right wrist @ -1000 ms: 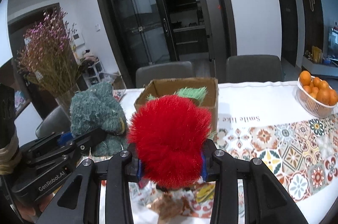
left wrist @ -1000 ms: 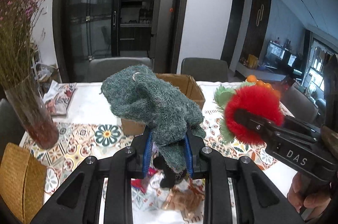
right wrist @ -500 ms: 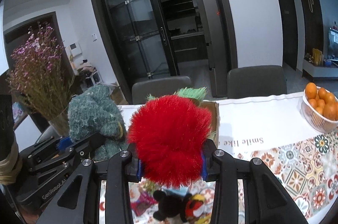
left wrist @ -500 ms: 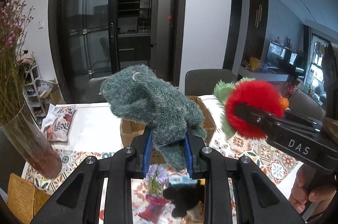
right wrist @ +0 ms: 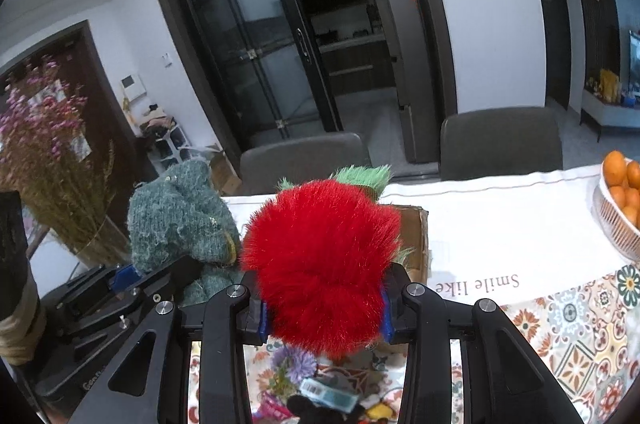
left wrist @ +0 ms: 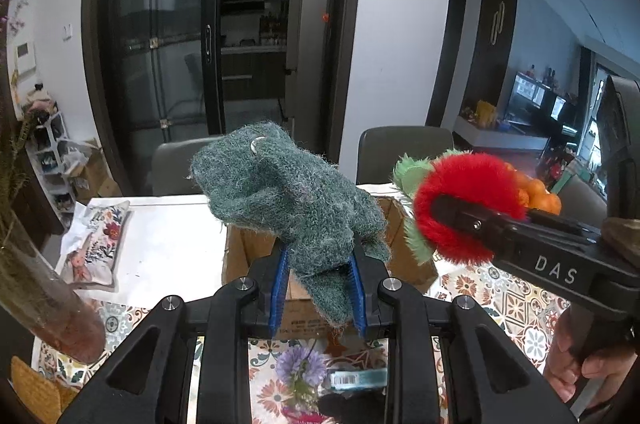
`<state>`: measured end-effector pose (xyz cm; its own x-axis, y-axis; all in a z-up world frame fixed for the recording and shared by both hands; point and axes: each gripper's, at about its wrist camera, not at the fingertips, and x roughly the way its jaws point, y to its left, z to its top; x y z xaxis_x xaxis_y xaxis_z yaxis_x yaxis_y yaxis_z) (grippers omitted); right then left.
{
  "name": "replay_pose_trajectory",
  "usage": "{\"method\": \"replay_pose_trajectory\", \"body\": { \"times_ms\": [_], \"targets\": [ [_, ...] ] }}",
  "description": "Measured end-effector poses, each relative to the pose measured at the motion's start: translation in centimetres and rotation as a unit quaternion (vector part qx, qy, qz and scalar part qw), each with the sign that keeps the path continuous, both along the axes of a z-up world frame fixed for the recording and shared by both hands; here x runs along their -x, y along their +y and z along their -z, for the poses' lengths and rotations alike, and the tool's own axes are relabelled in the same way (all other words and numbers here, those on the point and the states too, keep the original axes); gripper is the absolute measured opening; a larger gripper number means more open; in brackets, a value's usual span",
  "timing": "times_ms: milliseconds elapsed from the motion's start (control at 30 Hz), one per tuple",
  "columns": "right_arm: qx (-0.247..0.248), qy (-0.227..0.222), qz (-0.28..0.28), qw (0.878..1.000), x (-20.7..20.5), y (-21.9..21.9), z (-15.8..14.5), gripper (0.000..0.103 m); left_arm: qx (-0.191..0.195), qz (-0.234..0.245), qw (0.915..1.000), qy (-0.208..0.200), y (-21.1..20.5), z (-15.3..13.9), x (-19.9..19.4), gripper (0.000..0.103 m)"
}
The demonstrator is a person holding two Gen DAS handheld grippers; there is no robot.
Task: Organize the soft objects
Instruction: 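Carry the green toy and red pompom together into the cardboard box, then open both tools to release the toys and withdraw from the box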
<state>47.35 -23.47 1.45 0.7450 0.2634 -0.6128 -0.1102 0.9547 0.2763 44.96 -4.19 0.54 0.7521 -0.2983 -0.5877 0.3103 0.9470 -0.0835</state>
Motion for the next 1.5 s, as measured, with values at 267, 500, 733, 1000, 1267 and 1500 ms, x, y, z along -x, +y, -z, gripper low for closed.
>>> {"method": "replay_pose_trajectory", "body": {
  "times_ms": [267, 500, 733, 1000, 1267, 1500],
  "targets": [
    [0.007, 0.045, 0.001, 0.999, -4.8, -0.2, 1.8, 0.04, -0.019, 0.007, 0.9988, 0.046, -1.1, 1.7, -4.0, 0.027],
    [0.011, 0.101, -0.01, 0.995, -8.0, 0.3, 4.3, 0.04, -0.032, 0.019, 0.9946, 0.096, -2.2, 3.7, -7.3, 0.028],
    [-0.008, 0.149, -0.017, 0.989, -9.8, 0.2, 6.7, 0.06, -0.053, 0.024, 0.989, 0.136, -3.3, 5.5, -9.4, 0.047],
    [0.028, 0.139, 0.04, 0.989, -8.9, -1.0, 5.9, 0.071, -0.067, 0.004, 0.9914, 0.112, -2.3, 4.7, -8.4, 0.058],
    [0.059, 0.121, 0.051, 0.99, -6.6, -0.7, 4.1, 0.071, -0.08, -0.011, 0.9931, 0.086, -1.4, 3.5, -6.2, 0.065],
    [0.069, 0.115, 0.049, 0.99, -3.9, -0.6, 2.8, 0.071, -0.092, -0.018, 0.9929, 0.074, -0.8, 2.1, -3.5, 0.066]
  ]
}}
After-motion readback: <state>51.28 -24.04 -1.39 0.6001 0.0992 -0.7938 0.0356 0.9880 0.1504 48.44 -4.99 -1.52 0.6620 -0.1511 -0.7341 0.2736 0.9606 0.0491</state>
